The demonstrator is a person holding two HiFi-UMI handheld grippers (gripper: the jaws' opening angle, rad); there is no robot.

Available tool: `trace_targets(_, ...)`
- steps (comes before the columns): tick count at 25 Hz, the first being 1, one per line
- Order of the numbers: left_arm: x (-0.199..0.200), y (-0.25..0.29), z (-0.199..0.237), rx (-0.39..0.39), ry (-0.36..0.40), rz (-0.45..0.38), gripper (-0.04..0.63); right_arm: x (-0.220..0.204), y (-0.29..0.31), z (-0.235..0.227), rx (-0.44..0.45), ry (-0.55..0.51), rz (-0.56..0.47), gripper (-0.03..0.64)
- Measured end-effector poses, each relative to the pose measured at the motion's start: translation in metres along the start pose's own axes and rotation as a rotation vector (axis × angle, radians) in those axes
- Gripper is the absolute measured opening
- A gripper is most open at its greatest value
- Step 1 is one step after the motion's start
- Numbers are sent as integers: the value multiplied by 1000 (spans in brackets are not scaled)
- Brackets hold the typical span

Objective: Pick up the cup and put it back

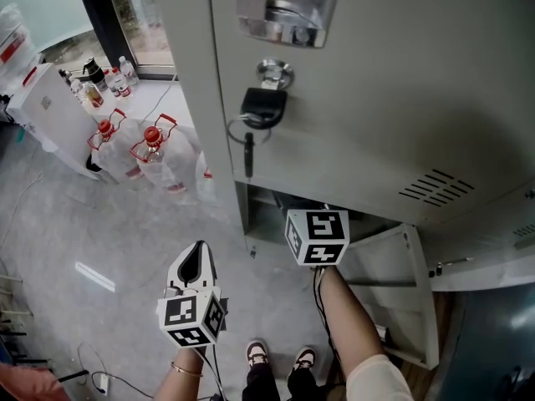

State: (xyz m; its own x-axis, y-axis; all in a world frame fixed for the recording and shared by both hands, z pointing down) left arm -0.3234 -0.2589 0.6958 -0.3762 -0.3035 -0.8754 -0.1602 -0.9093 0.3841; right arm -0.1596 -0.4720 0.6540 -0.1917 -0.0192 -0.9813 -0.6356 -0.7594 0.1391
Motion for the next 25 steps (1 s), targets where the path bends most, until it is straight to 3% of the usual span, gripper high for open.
trace_targets(16,-10,-1,5,6,-4,18,11,-14,29,-18,-54,-1,59,410)
trace_targets(25,-19,-5,1,4,-26,51,11,-18,26,-18,-77,-6,43,411)
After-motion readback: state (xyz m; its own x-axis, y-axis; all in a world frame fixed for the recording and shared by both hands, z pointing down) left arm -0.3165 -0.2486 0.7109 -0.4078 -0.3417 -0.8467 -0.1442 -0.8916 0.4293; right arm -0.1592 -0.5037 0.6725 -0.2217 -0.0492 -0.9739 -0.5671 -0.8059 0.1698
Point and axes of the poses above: the fingertips, and each gripper's own axes: y forward along the fingers, z to its left, x out of its top, the point moved 9 cm from there along -y, backward along the fingers, and after that the axes turned 7 degrees about -y, right-handed, at the moved point
